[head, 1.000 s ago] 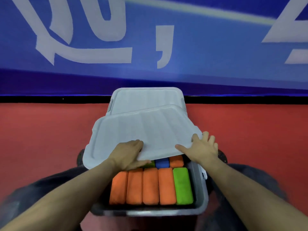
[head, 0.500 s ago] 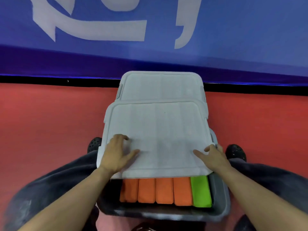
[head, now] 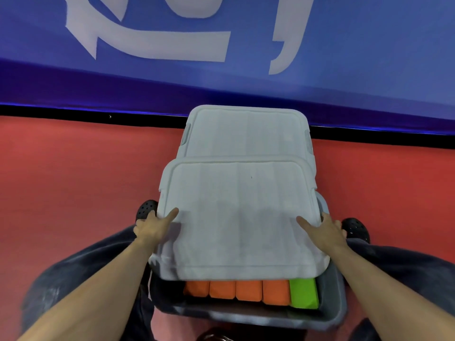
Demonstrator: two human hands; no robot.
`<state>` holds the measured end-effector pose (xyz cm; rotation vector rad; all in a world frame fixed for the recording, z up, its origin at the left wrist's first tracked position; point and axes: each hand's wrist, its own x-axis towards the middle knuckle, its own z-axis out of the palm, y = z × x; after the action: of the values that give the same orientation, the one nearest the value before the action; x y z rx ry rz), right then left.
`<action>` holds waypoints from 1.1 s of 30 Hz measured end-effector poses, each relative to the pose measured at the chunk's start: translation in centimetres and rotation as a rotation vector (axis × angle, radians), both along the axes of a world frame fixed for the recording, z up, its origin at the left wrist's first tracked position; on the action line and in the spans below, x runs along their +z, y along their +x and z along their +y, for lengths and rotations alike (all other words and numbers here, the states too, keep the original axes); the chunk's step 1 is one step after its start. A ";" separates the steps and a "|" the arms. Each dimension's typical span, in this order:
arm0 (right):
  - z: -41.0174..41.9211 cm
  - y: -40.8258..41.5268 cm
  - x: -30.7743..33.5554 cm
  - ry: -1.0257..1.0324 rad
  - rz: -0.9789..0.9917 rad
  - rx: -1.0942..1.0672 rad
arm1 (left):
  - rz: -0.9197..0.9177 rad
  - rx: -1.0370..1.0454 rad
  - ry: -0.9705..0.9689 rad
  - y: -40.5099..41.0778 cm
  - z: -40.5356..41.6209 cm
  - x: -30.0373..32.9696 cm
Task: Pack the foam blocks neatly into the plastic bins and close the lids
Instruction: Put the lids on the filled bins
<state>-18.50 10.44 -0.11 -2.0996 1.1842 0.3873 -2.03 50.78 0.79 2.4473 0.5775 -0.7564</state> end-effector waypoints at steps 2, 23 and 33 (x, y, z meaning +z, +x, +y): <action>0.5 -0.7 0.2 0.000 0.063 0.003 | 0.028 -0.014 0.021 -0.5 0.3 -0.1; -0.9 -2.7 0.2 -0.011 0.120 -0.192 | -0.021 0.001 -0.204 -3.0 0.6 1.3; -1.0 -3.0 -1.7 0.034 0.075 -0.214 | 0.026 -0.022 -0.193 -2.9 0.2 0.5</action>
<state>-21.45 9.46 -1.79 -1.9206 1.4199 0.3866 -4.95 50.99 1.28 2.2731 0.4650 -0.8149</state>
